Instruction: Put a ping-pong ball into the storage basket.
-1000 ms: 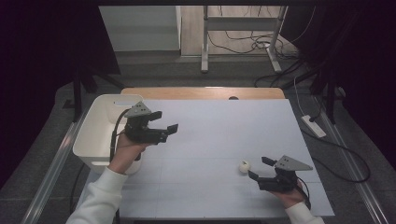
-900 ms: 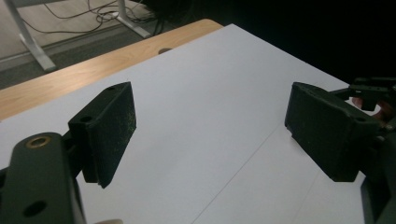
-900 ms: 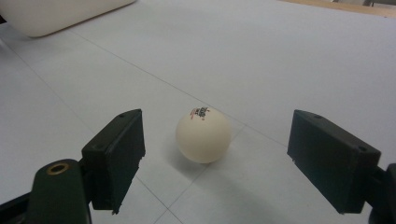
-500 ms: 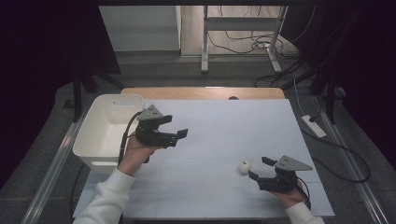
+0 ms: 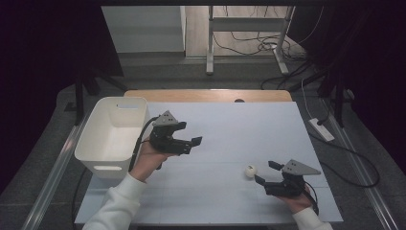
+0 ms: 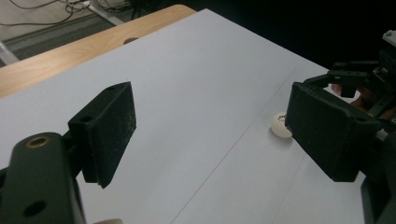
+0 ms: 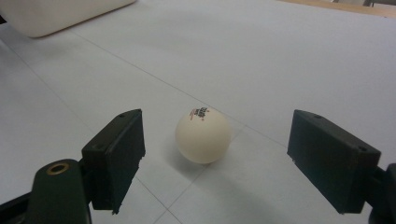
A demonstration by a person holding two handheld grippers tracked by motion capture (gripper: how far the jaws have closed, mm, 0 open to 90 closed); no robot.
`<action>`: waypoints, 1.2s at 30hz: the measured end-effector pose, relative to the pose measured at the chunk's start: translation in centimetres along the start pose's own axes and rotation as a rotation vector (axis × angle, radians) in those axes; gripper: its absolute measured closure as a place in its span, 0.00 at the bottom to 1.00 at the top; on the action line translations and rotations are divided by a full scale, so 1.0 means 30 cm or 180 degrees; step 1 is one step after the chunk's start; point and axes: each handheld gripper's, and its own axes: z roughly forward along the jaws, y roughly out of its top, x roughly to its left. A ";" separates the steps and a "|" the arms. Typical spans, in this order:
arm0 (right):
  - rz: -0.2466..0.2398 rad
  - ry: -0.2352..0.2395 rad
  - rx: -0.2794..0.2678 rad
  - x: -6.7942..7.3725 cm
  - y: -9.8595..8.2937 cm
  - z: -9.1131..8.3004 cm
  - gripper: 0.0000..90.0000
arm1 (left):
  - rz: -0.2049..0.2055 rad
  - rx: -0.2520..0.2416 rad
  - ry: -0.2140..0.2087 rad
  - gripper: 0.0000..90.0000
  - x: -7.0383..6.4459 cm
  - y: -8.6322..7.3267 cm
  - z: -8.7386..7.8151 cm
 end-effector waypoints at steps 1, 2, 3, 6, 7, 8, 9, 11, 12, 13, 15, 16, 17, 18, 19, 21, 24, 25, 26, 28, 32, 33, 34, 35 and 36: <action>0.0002 0.0003 -0.0001 0.000 0.000 0.000 0.21 | -0.0002 0.0002 -0.0006 0.19 -0.002 0.000 0.003; 0.0005 0.0004 -0.0001 -0.001 0.000 0.001 0.21 | -0.0004 0.0010 -0.0016 0.19 -0.004 -0.001 0.009; 0.0011 0.0003 -0.0002 -0.001 0.000 0.002 0.21 | -0.0007 0.0015 -0.0026 0.19 -0.004 -0.002 0.012; 0.0025 0.0006 -0.0005 -0.003 0.001 0.003 0.21 | -0.0013 0.0036 -0.0051 0.19 -0.007 -0.002 0.027; 0.0033 0.0006 -0.0009 -0.003 0.002 0.003 0.21 | -0.0022 0.0042 -0.0059 0.20 -0.009 -0.001 0.031; 0.0034 0.0005 -0.0012 -0.003 0.003 0.003 0.21 | -0.0020 0.0053 -0.0067 0.20 -0.011 -0.001 0.039; 0.0033 0.0004 -0.0021 -0.003 0.004 0.003 0.21 | -0.0022 0.0062 -0.0079 0.20 -0.014 -0.001 0.045; 0.0034 0.0004 -0.0032 -0.002 0.005 0.002 0.21 | -0.0010 0.0071 -0.0092 0.20 -0.018 0.000 0.052; 0.0038 0.0003 -0.0033 -0.002 0.006 0.001 0.21 | 0.0010 0.0085 -0.0096 0.20 -0.022 0.001 0.058; 0.0043 0.0001 -0.0032 -0.002 0.005 0.001 0.21 | 0.0011 0.0081 -0.0105 0.20 -0.023 0.001 0.062; 0.0041 0.0000 -0.0034 -0.002 0.006 0.003 0.21 | 0.0012 0.0086 -0.0117 0.20 -0.024 0.001 0.068; 0.0032 0.0004 -0.0029 -0.002 0.007 0.003 0.21 | 0.0013 0.0086 -0.0118 0.20 -0.026 0.000 0.070; 0.0025 0.0006 -0.0024 -0.001 0.007 0.003 0.21 | 0.0013 0.0083 -0.0124 0.20 -0.028 -0.001 0.072; 0.0021 0.0006 -0.0023 0.001 0.006 0.004 0.21 | 0.0011 0.0078 -0.0127 0.20 -0.030 -0.001 0.074; 0.0018 0.0011 -0.0024 0.001 0.006 0.003 0.21 | 0.0015 0.0081 -0.0127 0.20 -0.032 -0.002 0.077; 0.0016 0.0012 -0.0025 0.000 0.008 0.002 0.21 | 0.0024 0.0094 -0.0137 0.20 -0.038 -0.002 0.082; 0.0021 0.0016 -0.0030 -0.003 0.010 0.004 0.21 | 0.0035 0.0111 -0.0141 0.20 -0.042 -0.004 0.089; 0.0023 0.0019 -0.0035 -0.003 0.010 0.005 0.21 | 0.0031 0.0123 -0.0150 0.20 -0.043 -0.006 0.095; 0.0020 0.0021 -0.0039 -0.004 0.010 0.009 0.21 | 0.0024 0.0131 -0.0156 0.20 -0.043 -0.008 0.100; 0.0013 0.0029 -0.0044 -0.006 0.013 0.012 0.21 | 0.0022 0.0127 -0.0156 0.20 -0.046 -0.009 0.105; 0.0012 0.0052 -0.0058 -0.008 0.016 0.017 0.21 | 0.0069 0.0174 -0.0180 0.20 -0.058 -0.009 0.124; 0.0009 0.0052 -0.0057 -0.008 0.016 0.018 0.21 | 0.0074 0.0189 -0.0188 0.20 -0.060 -0.010 0.130; 0.0008 0.0050 -0.0056 -0.007 0.016 0.019 0.21 | 0.0068 0.0203 -0.0200 0.20 -0.061 -0.011 0.134; 0.0008 0.0050 -0.0056 -0.007 0.016 0.019 0.21 | 0.0070 0.0210 -0.0210 0.20 -0.063 -0.013 0.139; 0.0010 0.0050 -0.0057 -0.006 0.016 0.019 0.21 | 0.0070 0.0225 -0.0214 0.20 -0.065 -0.015 0.145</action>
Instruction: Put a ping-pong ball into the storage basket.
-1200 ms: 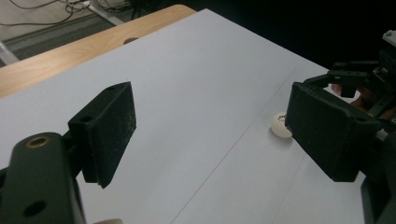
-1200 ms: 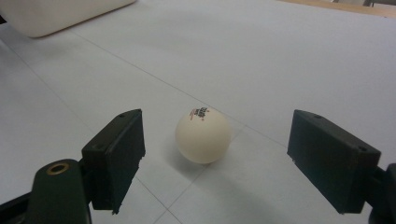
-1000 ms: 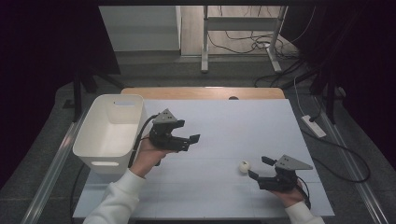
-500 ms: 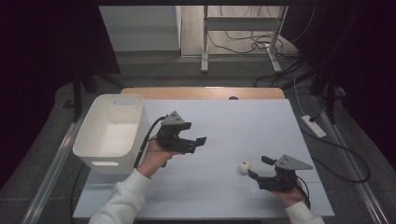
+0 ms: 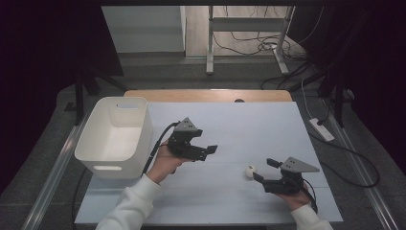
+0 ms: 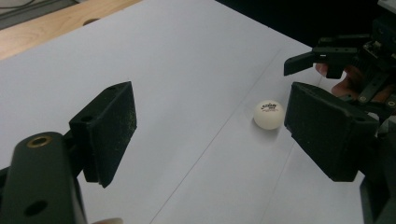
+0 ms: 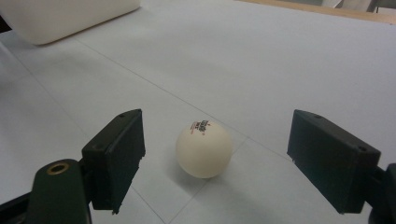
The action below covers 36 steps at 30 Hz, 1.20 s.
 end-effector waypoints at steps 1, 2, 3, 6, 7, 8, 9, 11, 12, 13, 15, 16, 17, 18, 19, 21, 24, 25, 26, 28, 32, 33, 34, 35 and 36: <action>-0.0001 0.0003 0.0000 0.001 0.000 0.000 0.21 | -0.0006 0.0007 -0.0023 0.20 -0.003 -0.002 0.006; -0.0007 0.0001 -0.0002 0.002 0.000 -0.001 0.21 | 0.0001 0.0009 -0.0026 0.20 -0.004 -0.003 0.009; -0.0009 0.0003 0.0002 0.003 0.000 -0.003 0.21 | 0.0003 0.0018 -0.0036 0.20 -0.007 -0.004 0.014; -0.0013 -0.0001 0.0011 0.006 -0.002 -0.008 0.21 | 0.0035 0.0058 -0.0052 0.20 -0.014 -0.006 0.030; -0.0007 0.0000 0.0015 0.007 -0.002 -0.010 0.21 | 0.0040 0.0067 -0.0066 0.20 -0.015 -0.006 0.034; -0.0007 0.0000 0.0015 0.007 -0.002 -0.010 0.21 | 0.0040 0.0067 -0.0066 0.20 -0.015 -0.006 0.034; -0.0019 0.0003 0.0024 0.010 -0.004 -0.009 0.21 | 0.0044 0.0075 -0.0067 0.20 -0.017 -0.008 0.040; -0.0029 0.0004 0.0033 0.011 -0.005 -0.010 0.21 | 0.0041 0.0100 -0.0078 0.20 -0.017 -0.011 0.053; -0.0018 0.0008 0.0023 0.013 -0.006 -0.010 0.21 | 0.0036 0.0108 -0.0078 0.20 -0.017 -0.013 0.059; -0.0012 0.0012 0.0018 0.013 -0.006 -0.011 0.21 | 0.0037 0.0130 -0.0088 0.20 -0.017 -0.014 0.068; 0.0000 0.0024 0.0012 0.014 -0.005 -0.013 0.21 | 0.0055 0.0164 -0.0074 0.20 -0.017 -0.017 0.085; -0.0004 0.0019 0.0018 0.015 -0.006 -0.013 0.21 | 0.0055 0.0164 -0.0074 0.20 -0.017 -0.017 0.085; -0.0007 0.0015 0.0019 0.015 -0.006 -0.013 0.21 | 0.0059 0.0187 -0.0070 0.20 -0.016 -0.017 0.095; -0.0007 0.0015 0.0019 0.015 -0.006 -0.013 0.21 | 0.0069 0.0213 -0.0079 0.20 -0.015 -0.018 0.106; -0.0008 0.0014 0.0017 0.016 -0.006 -0.014 0.21 | 0.0068 0.0222 -0.0076 0.20 -0.014 -0.019 0.114; -0.0007 0.0013 0.0010 0.016 -0.005 -0.014 0.21 | 0.0060 0.0235 -0.0088 0.20 -0.011 -0.021 0.131; -0.0007 0.0010 0.0020 0.014 -0.005 -0.014 0.21 | 0.0064 0.0285 -0.0075 0.20 -0.007 -0.025 0.149; -0.0005 0.0008 0.0012 0.014 -0.005 -0.014 0.21 | 0.0054 0.0300 -0.0079 0.20 -0.006 -0.027 0.155; -0.0005 0.0007 0.0012 0.014 -0.005 -0.013 0.21 | 0.0057 0.0320 -0.0085 0.20 -0.006 -0.030 0.161; -0.0005 0.0005 0.0013 0.013 -0.005 -0.013 0.21 | 0.0059 0.0329 -0.0100 0.20 -0.008 -0.034 0.169; -0.0007 -0.0001 0.0007 0.012 -0.005 -0.014 0.21 | 0.0098 0.0338 -0.0118 0.20 -0.010 -0.043 0.185; -0.0007 -0.0004 0.0006 0.012 -0.005 -0.015 0.21 | 0.0100 0.0339 -0.0122 0.20 -0.011 -0.044 0.189; -0.0011 -0.0008 0.0006 0.012 -0.005 -0.016 0.21 | 0.0100 0.0339 -0.0122 0.20 -0.011 -0.044 0.189; -0.0011 -0.0008 0.0006 0.012 -0.005 -0.016 0.21 | 0.0100 0.0341 -0.0126 0.20 -0.011 -0.047 0.195; -0.0010 -0.0010 0.0000 0.012 -0.004 -0.017 0.21 | 0.0087 0.0332 -0.0139 0.20 -0.012 -0.050 0.200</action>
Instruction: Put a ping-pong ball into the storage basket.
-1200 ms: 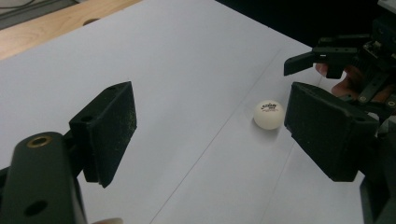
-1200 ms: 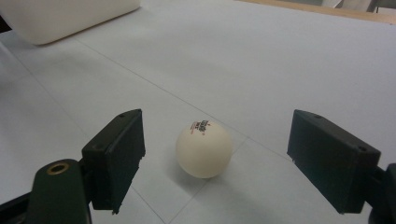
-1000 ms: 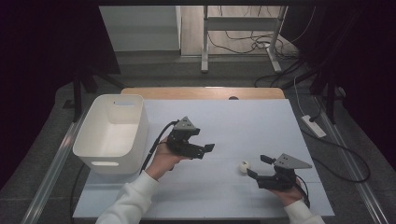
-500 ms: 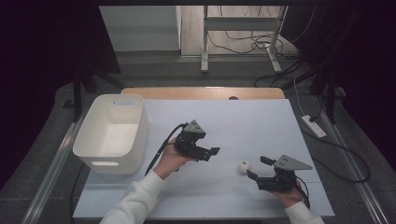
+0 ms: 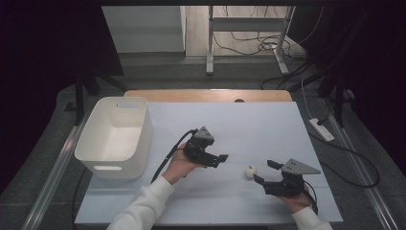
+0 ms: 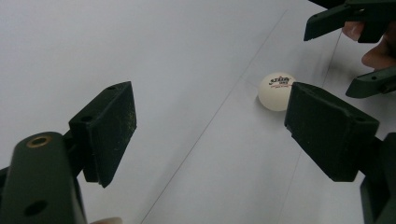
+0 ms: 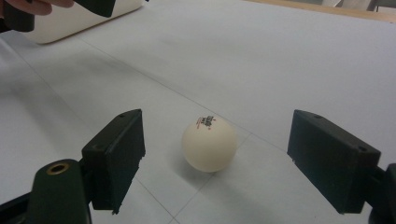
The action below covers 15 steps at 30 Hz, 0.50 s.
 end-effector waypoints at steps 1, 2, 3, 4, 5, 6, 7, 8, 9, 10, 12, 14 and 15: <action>0.0003 -0.0002 -0.0002 0.000 0.000 -0.001 0.21 | -0.0003 0.0000 -0.0005 0.20 -0.001 -0.001 0.003; 0.0009 -0.0004 -0.0001 0.000 0.000 -0.001 0.21 | -0.0003 0.0000 -0.0005 0.20 -0.001 -0.001 0.003; 0.0013 -0.0007 -0.0003 0.000 0.000 -0.003 0.21 | 0.0022 0.0016 -0.0029 0.20 -0.002 -0.005 0.014; 0.0013 -0.0007 -0.0003 0.000 0.000 -0.003 0.21 | 0.0022 0.0016 -0.0029 0.20 -0.002 -0.005 0.014; 0.0013 -0.0006 -0.0004 0.000 0.001 -0.003 0.21 | 0.0030 0.0020 -0.0043 0.20 -0.003 -0.007 0.018; 0.0013 -0.0007 -0.0007 -0.001 0.001 -0.003 0.21 | 0.0049 0.0023 -0.0050 0.20 -0.003 -0.008 0.022; 0.0013 -0.0007 -0.0006 -0.001 0.001 -0.003 0.21 | 0.0047 0.0015 -0.0054 0.20 -0.005 -0.009 0.028; 0.0012 -0.0005 -0.0006 -0.001 0.001 -0.003 0.21 | 0.0058 0.0019 -0.0054 0.20 -0.005 -0.010 0.031; 0.0012 -0.0005 -0.0005 -0.001 0.001 -0.003 0.21 | 0.0071 0.0017 -0.0067 0.20 -0.006 -0.012 0.039; 0.0010 -0.0005 -0.0006 -0.002 0.001 -0.003 0.21 | 0.0077 0.0020 -0.0081 0.20 -0.007 -0.013 0.043; 0.0008 -0.0007 -0.0009 -0.002 0.001 -0.003 0.21 | 0.0101 0.0024 -0.0098 0.20 -0.009 -0.016 0.054; 0.0011 -0.0008 -0.0013 -0.002 0.002 -0.004 0.21 | 0.0105 0.0038 -0.0115 0.20 -0.010 -0.018 0.065; 0.0014 -0.0004 -0.0019 -0.002 0.002 -0.004 0.21 | 0.0105 0.0044 -0.0120 0.20 -0.010 -0.019 0.069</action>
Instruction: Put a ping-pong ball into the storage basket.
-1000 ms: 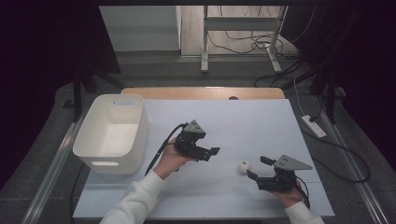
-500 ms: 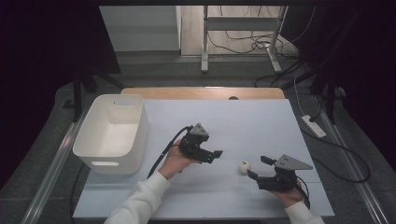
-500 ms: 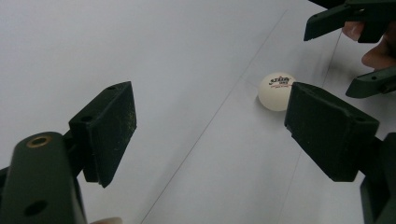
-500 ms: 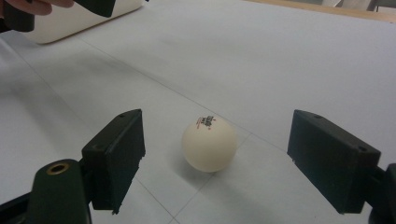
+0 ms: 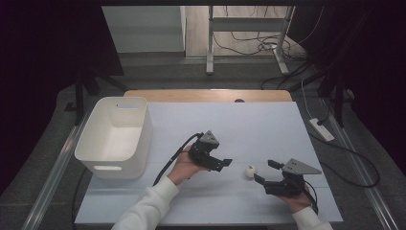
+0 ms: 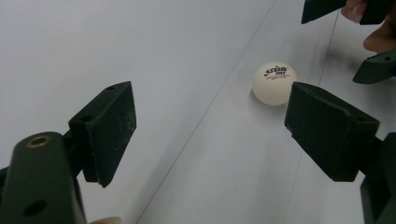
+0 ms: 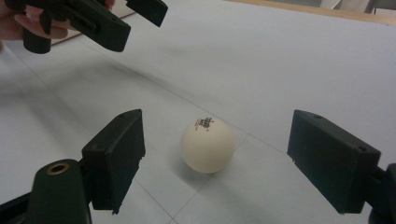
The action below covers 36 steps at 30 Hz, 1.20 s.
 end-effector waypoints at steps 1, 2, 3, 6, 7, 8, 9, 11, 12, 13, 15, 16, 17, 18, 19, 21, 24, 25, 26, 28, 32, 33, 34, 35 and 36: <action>0.0001 0.0000 -0.0001 0.000 0.000 0.000 0.21 | -0.0001 0.0009 -0.0002 0.20 0.000 -0.001 0.005; 0.0001 0.0000 0.0000 0.000 0.000 0.000 0.21 | 0.0006 0.0027 -0.0002 0.20 -0.001 -0.003 0.012; -0.0001 -0.0002 0.0007 0.000 0.000 0.000 0.21 | 0.0014 0.0039 -0.0008 0.20 -0.001 -0.005 0.019; -0.0004 0.0001 0.0006 0.000 0.000 0.000 0.21 | 0.0049 0.0072 -0.0013 0.20 -0.004 -0.009 0.034; -0.0004 0.0002 0.0006 0.000 0.000 -0.001 0.21 | 0.0058 0.0077 -0.0021 0.19 -0.004 -0.011 0.039; -0.0005 0.0003 0.0006 0.000 0.000 -0.001 0.21 | 0.0054 0.0076 -0.0028 0.20 -0.005 -0.012 0.043; -0.0004 0.0003 0.0005 0.000 0.000 -0.001 0.21 | 0.0057 0.0074 -0.0034 0.19 -0.005 -0.014 0.048; -0.0007 0.0003 0.0001 0.000 0.001 0.000 0.21 | 0.0062 0.0068 -0.0056 0.20 -0.004 -0.016 0.056; -0.0006 0.0004 0.0003 0.000 0.001 0.000 0.21 | 0.0069 0.0068 -0.0065 0.20 -0.004 -0.016 0.058; -0.0005 0.0004 0.0003 0.000 0.001 0.000 0.21 | 0.0067 0.0067 -0.0067 0.20 -0.004 -0.017 0.062; -0.0008 0.0003 0.0002 0.000 0.001 0.000 0.21 | 0.0083 0.0081 -0.0075 0.20 -0.005 -0.019 0.071; -0.0003 0.0003 -0.0007 0.000 0.002 -0.001 0.21 | 0.0094 0.0086 -0.0077 0.20 -0.005 -0.019 0.074; 0.0001 0.0007 -0.0013 0.000 0.001 -0.001 0.21 | 0.0098 0.0095 -0.0077 0.20 -0.005 -0.020 0.077; -0.0005 0.0002 -0.0002 0.000 0.002 -0.001 0.21 | 0.0094 0.0095 -0.0092 0.20 -0.005 -0.021 0.079; -0.0007 0.0000 0.0000 0.000 0.001 -0.001 0.21 | 0.0095 0.0095 -0.0097 0.20 -0.005 -0.021 0.081; -0.0008 0.0001 -0.0001 0.000 0.002 -0.001 0.21 | 0.0082 0.0103 -0.0096 0.20 -0.007 -0.021 0.085; -0.0004 0.0002 -0.0001 -0.001 0.001 -0.001 0.21 | 0.0093 0.0111 -0.0119 0.20 -0.011 -0.022 0.090; 0.0000 0.0006 -0.0008 0.000 0.001 -0.001 0.21 | 0.0096 0.0112 -0.0125 0.20 -0.013 -0.021 0.091; 0.0002 0.0006 -0.0013 0.000 0.001 -0.001 0.21 | 0.0095 0.0108 -0.0137 0.20 -0.015 -0.021 0.093; 0.0003 0.0007 -0.0015 0.001 0.002 -0.002 0.21 | 0.0102 0.0103 -0.0145 0.20 -0.019 -0.021 0.095; 0.0002 0.0006 -0.0022 0.001 0.002 -0.003 0.21 | 0.0122 0.0124 -0.0161 0.20 -0.027 -0.018 0.104; 0.0003 0.0004 -0.0021 0.000 0.003 -0.003 0.21 | 0.0138 0.0131 -0.0172 0.20 -0.029 -0.017 0.107; 0.0003 0.0002 -0.0021 0.000 0.003 -0.004 0.21 | 0.0153 0.0137 -0.0179 0.20 -0.031 -0.016 0.109; -0.0002 0.0003 -0.0022 0.001 0.004 -0.005 0.21 | 0.0158 0.0147 -0.0181 0.20 -0.033 -0.014 0.111; -0.0003 0.0003 -0.0027 0.001 0.004 -0.005 0.21 | 0.0159 0.0145 -0.0197 0.20 -0.036 -0.012 0.115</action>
